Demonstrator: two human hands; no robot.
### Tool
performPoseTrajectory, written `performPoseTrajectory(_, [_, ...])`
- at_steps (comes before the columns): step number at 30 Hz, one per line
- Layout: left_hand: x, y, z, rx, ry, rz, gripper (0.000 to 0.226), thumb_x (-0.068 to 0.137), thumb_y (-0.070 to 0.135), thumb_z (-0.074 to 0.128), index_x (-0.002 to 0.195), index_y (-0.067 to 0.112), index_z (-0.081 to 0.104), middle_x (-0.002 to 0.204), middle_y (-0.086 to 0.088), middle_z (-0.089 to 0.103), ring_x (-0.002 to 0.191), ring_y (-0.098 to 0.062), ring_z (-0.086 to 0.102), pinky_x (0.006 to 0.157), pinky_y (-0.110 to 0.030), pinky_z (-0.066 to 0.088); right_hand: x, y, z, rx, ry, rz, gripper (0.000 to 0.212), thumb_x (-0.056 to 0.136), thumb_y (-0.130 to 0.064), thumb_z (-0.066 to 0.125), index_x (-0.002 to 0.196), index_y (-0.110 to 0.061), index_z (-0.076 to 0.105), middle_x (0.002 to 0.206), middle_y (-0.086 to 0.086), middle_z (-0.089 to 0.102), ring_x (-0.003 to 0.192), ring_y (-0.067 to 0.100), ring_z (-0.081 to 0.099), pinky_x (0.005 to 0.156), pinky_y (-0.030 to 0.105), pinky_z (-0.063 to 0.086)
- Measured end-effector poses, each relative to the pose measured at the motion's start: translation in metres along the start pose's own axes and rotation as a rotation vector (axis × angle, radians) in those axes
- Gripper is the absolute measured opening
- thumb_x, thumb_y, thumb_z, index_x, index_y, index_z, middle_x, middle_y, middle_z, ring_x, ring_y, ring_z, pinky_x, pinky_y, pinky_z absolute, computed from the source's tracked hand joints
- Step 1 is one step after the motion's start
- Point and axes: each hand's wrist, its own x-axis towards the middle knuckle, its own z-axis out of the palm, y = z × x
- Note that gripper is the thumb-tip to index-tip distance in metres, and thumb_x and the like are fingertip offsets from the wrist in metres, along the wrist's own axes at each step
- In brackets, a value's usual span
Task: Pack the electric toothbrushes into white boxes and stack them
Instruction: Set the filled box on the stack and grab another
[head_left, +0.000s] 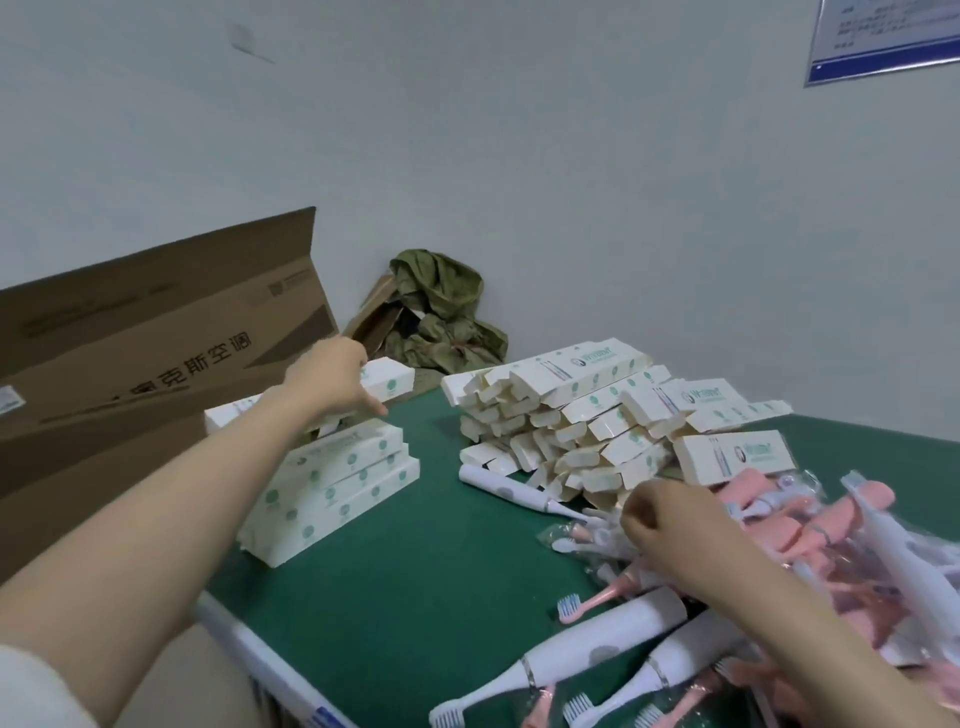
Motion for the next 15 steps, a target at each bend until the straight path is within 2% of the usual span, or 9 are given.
performPoseTrajectory(3, [-0.004,-0.026,0.010,-0.068,-0.055,-0.063,0.048,0.063,0.044,0.085,0.073,0.010,0.053,0.071,-0.002,0.053,0.061,-0.018,0.046,0.054,-0.029,0.031,0.002,-0.002,-0.001,-0.001,0.016,-0.020,0.018,0.091,-0.017,0.047,0.092,-0.017,0.064,0.089,-0.002,0.067,0.078,0.012,0.059,0.078,0.029,0.051])
performPoseTrajectory(5, [-0.007,-0.036,0.018,-0.073,-0.115,-0.082,0.049,0.062,0.046,0.085,0.069,0.011,0.051,0.067,-0.002,0.051,0.060,-0.019,0.045,0.056,-0.029,0.030,0.003,-0.005,-0.001,-0.002,0.016,-0.022,0.018,0.091,-0.016,0.046,0.087,-0.017,0.064,0.088,0.000,0.067,0.077,0.013,0.058,0.075,0.028,0.050])
performPoseTrajectory(9, [-0.006,-0.053,0.029,-0.064,-0.128,-0.089,0.051,0.063,0.048,0.083,0.088,0.008,0.063,0.088,-0.007,0.065,0.079,-0.024,0.060,0.066,-0.033,0.042,0.003,-0.012,0.001,-0.028,0.012,-0.044,0.021,0.090,-0.016,0.045,0.071,-0.022,0.052,0.083,0.001,0.065,0.071,0.013,0.052,0.067,0.026,0.044])
performPoseTrajectory(12, [-0.003,-0.061,0.032,0.034,-0.137,-0.066,0.053,0.065,0.050,0.080,0.099,0.015,0.058,0.096,-0.005,0.065,0.081,-0.018,0.059,0.075,-0.038,0.052,0.004,-0.015,0.003,-0.003,0.017,-0.044,0.018,0.090,-0.016,0.044,0.076,-0.017,0.054,0.081,0.002,0.063,0.070,0.015,0.051,0.065,0.027,0.043])
performPoseTrajectory(15, [0.001,-0.046,0.035,0.220,-0.171,-0.039,0.053,0.070,0.059,0.072,0.095,0.017,0.051,0.091,-0.008,0.063,0.083,-0.022,0.057,0.074,-0.039,0.048,0.006,-0.004,-0.001,0.017,0.040,-0.010,0.020,0.090,-0.016,0.043,0.076,-0.014,0.057,0.084,0.006,0.064,0.069,0.019,0.055,0.069,0.032,0.050])
